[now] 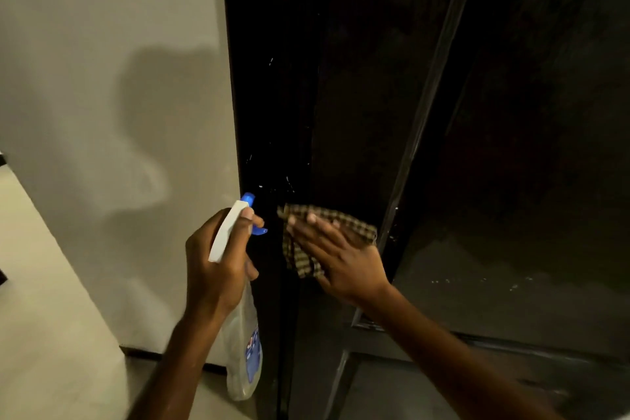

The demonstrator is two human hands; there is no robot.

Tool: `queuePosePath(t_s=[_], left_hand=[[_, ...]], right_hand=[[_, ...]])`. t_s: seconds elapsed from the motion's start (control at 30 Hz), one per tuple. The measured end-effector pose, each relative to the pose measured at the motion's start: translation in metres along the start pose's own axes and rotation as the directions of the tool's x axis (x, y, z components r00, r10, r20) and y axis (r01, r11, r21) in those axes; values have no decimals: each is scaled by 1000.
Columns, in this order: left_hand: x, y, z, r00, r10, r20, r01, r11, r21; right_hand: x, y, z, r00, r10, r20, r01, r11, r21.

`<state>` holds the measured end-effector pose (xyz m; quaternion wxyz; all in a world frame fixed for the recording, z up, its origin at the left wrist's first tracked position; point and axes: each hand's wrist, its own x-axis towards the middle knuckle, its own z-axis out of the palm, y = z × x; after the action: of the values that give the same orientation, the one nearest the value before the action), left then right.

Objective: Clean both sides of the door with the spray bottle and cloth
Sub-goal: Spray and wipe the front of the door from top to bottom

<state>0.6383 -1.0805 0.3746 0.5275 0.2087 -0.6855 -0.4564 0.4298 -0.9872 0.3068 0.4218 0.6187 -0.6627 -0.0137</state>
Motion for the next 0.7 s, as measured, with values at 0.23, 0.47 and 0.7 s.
queuePosePath(t_s=[0.23,0.47,0.7], left_hand=[[3,5,-9,1000,-13,15,13,1000,-20],[0,0,7,996,-28,87,29,1000,-4],[-6,1,26,990,-76,120,80,997,-24]], right_hand=[[-13,20,-1,995,55,-82,-53,998,28],[32,57,-52,822,507,-260,-466,861,205],[-32,-25,7,653,758,-7,-669,580,464]])
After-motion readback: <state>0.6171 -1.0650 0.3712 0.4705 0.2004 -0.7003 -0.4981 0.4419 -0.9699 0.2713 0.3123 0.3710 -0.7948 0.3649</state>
